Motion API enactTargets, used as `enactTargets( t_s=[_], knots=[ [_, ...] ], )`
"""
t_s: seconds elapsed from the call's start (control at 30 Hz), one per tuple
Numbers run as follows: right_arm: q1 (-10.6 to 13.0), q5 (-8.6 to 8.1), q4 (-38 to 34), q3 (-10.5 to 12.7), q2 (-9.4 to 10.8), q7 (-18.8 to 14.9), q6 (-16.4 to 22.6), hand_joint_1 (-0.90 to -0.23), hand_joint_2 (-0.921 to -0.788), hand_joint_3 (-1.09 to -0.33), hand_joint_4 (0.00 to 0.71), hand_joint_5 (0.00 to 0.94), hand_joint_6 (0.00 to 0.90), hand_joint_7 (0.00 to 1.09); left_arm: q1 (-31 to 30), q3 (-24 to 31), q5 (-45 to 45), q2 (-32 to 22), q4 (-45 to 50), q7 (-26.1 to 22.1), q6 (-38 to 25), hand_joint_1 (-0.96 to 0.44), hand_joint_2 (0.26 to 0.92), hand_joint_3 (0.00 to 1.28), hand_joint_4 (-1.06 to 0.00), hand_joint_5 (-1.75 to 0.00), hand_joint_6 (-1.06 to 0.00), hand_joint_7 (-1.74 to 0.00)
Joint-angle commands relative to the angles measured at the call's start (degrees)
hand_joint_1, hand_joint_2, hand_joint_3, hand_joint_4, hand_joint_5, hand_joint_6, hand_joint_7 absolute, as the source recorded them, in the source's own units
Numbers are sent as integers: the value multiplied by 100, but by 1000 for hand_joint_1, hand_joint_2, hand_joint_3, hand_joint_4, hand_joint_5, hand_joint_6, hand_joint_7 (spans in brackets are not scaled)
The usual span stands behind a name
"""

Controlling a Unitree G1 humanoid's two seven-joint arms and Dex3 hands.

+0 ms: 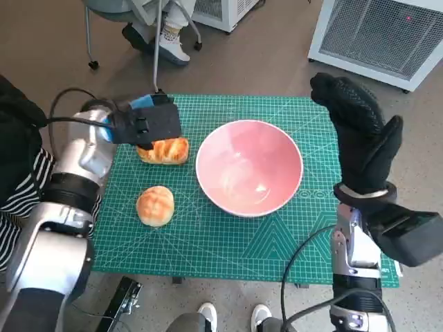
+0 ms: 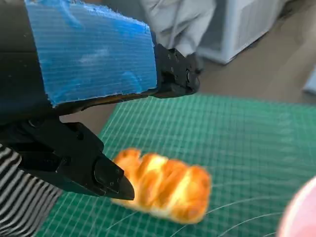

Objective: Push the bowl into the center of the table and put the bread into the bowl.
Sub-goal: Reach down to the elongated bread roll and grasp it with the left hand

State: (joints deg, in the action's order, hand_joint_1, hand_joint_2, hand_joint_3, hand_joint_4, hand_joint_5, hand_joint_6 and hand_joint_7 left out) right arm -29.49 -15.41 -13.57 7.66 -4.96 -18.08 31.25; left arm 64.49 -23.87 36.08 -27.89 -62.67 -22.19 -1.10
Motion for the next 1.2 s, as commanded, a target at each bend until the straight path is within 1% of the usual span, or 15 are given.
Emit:
enactTargets(
  t_s=[0.03, 0.47, 0.77, 1.0, 1.07, 1.2],
  knots=[
    [200, 66, 33, -1, 11, 95, -113, -708, -921, -685, 173, 3, 191, 325, 235, -180, 142, 94, -341, 74, -29, -126, 703, 0, -154, 0, -298, -8],
    [219, 130, 43, -50, 17, 202, -101, -704, -921, -685, 174, 2, 188, 332, 271, -431, 227, 240, -863, -26, -25, -180, 709, 3, -148, 0, -294, -1],
    [223, 142, 50, -72, 14, 222, -94, -703, -921, -686, 174, 2, 186, 336, 170, -589, 282, 418, -1162, 85, -69, -197, 710, 2, -147, 0, -291, 0],
    [231, 128, 42, -91, 1, 196, -73, -703, -921, -686, 174, 1, 184, 339, 36, -701, 336, 563, -1323, 414, -31, -190, 710, 1, -155, -4, -305, -7],
    [240, 114, 49, -90, -7, 184, -74, -703, -921, -686, 174, 1, 183, 339, -19, -738, 351, 603, -1353, 587, -15, -175, 709, 1, -178, -12, -319, -12],
    [259, 89, 60, -87, -17, 162, -70, -703, -921, -686, 174, 1, 182, 341, -148, -790, 377, 679, -1383, 998, 26, -130, 720, 5, -250, -35, -382, -35]
  ],
)
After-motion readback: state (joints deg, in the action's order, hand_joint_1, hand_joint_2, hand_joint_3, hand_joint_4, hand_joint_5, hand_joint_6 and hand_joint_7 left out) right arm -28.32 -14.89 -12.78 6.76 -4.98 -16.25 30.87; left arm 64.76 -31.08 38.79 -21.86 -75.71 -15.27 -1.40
